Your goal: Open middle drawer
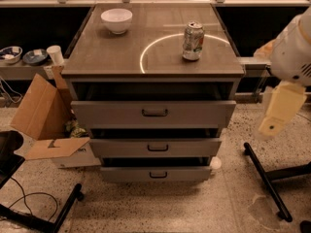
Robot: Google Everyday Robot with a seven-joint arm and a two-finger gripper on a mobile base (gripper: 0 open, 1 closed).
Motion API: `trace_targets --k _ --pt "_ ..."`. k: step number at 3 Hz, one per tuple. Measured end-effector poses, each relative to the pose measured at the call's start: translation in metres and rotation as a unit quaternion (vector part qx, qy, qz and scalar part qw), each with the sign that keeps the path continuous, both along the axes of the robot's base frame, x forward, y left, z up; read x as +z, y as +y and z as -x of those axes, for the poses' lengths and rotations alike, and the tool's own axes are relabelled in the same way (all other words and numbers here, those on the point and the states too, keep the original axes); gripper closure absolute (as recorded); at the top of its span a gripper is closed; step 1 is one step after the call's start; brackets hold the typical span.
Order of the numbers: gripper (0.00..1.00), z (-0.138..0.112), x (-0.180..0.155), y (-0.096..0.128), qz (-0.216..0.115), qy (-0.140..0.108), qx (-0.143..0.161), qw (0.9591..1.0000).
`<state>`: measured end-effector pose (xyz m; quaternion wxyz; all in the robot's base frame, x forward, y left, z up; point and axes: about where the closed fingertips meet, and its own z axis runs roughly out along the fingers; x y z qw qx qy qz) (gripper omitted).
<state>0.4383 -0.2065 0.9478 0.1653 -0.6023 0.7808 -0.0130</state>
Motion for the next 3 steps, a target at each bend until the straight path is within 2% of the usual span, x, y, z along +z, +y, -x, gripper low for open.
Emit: trace_targets --k 1,2,3 --pt "0.0 0.009 -0.05 0.024 -0.036 0.003 0.016 0.9992" --pt "0.0 0.008 -0.131 0.044 -0.052 0.022 0.02 0.9982" --pt "0.0 -0.004 -0.222 0.063 -0.037 0.052 0.022 0.9977"
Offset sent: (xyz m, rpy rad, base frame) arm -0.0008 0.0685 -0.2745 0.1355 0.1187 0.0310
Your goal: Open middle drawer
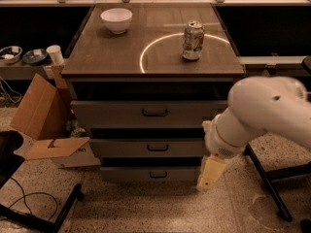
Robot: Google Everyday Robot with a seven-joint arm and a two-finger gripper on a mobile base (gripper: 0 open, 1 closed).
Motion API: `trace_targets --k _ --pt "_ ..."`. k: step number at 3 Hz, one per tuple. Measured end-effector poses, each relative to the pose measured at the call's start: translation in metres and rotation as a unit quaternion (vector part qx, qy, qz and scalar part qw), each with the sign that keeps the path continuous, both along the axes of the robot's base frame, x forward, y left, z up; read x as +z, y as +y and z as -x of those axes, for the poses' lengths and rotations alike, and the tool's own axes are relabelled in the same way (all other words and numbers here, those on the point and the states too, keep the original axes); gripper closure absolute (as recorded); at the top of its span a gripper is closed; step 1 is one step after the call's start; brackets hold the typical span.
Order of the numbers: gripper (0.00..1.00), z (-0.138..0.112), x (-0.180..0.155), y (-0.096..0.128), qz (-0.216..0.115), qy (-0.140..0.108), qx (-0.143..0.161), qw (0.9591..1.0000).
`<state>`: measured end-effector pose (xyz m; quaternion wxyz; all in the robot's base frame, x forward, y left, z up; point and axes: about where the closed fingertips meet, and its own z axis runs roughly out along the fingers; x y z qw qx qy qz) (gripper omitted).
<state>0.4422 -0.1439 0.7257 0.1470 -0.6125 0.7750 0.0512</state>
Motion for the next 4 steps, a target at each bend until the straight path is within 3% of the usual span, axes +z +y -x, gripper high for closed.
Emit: trace_targets --k 1,3,4 --pt "0.0 -0.027 -0.084 0.009 0.053 0.02 0.006 0.9984" --pt "0.0 -0.03 -0.088 0.01 0.054 0.021 0.009 0.9983" --pt "0.0 -0.064 -0.132 0.011 0.066 0.021 0.025 0.9973"
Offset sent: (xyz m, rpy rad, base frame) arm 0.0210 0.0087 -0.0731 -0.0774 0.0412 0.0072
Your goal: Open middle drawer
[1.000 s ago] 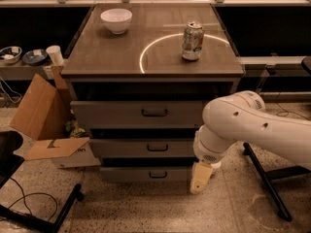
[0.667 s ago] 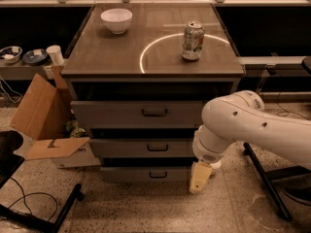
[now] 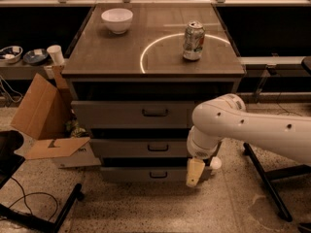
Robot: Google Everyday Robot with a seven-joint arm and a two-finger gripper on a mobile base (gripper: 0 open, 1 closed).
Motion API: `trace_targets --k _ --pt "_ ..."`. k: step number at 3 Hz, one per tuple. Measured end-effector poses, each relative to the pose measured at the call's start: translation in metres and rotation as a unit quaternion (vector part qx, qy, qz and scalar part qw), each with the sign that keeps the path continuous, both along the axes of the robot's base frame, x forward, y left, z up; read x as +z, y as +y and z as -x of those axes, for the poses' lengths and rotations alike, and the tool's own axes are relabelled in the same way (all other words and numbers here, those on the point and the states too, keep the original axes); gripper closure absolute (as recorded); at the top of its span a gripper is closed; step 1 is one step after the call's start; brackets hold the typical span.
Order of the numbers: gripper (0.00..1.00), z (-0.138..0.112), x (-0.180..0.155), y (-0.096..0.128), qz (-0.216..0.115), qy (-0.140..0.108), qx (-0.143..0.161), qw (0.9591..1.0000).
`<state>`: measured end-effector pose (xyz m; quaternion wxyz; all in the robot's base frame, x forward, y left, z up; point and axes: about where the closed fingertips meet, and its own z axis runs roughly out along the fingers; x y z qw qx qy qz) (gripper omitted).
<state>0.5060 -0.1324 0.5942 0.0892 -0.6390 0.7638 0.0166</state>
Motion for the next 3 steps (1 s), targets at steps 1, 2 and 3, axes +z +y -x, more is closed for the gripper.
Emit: trace_targets --k 1,2,3 --pt "0.0 -0.026 -0.046 0.001 0.015 0.003 0.01 0.9998" --pt "0.0 -0.045 -0.092 0.002 0.03 0.01 0.016 0.9994" --pt "0.0 -0.056 -0.126 0.004 0.023 0.013 0.018 0.9995"
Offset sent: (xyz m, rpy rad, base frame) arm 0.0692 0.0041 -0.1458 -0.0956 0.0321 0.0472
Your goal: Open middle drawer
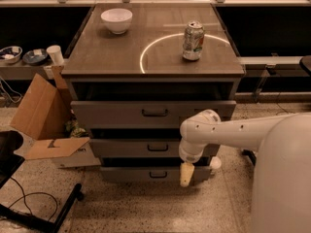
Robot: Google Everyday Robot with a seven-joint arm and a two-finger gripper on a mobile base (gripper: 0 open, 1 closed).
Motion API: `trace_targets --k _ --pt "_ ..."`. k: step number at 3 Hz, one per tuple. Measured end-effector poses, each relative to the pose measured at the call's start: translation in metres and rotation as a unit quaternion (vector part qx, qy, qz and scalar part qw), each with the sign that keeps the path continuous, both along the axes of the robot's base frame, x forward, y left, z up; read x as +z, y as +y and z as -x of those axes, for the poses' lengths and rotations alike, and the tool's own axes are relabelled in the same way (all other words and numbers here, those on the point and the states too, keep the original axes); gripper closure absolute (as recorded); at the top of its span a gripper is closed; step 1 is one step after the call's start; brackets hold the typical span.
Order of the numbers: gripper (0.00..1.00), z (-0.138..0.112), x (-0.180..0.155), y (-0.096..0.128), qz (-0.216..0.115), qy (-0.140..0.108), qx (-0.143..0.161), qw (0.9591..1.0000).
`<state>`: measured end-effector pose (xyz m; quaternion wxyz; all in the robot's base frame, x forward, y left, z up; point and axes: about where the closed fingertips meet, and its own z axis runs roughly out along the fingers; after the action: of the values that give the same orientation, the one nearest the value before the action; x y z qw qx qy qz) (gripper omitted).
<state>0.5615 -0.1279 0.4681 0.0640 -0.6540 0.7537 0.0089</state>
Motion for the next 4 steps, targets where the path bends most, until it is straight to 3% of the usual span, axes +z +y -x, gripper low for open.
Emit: trace_targets --k 2,3,4 --pt "0.0 -0.035 -0.028 0.009 -0.009 -0.02 0.011 0.9997" --pt "0.25 -0.053 -0.04 0.017 -0.007 -0.019 0.014 0.9997" --pt "0.48 -0.053 -0.037 0.017 -0.007 -0.019 0.014 0.9997"
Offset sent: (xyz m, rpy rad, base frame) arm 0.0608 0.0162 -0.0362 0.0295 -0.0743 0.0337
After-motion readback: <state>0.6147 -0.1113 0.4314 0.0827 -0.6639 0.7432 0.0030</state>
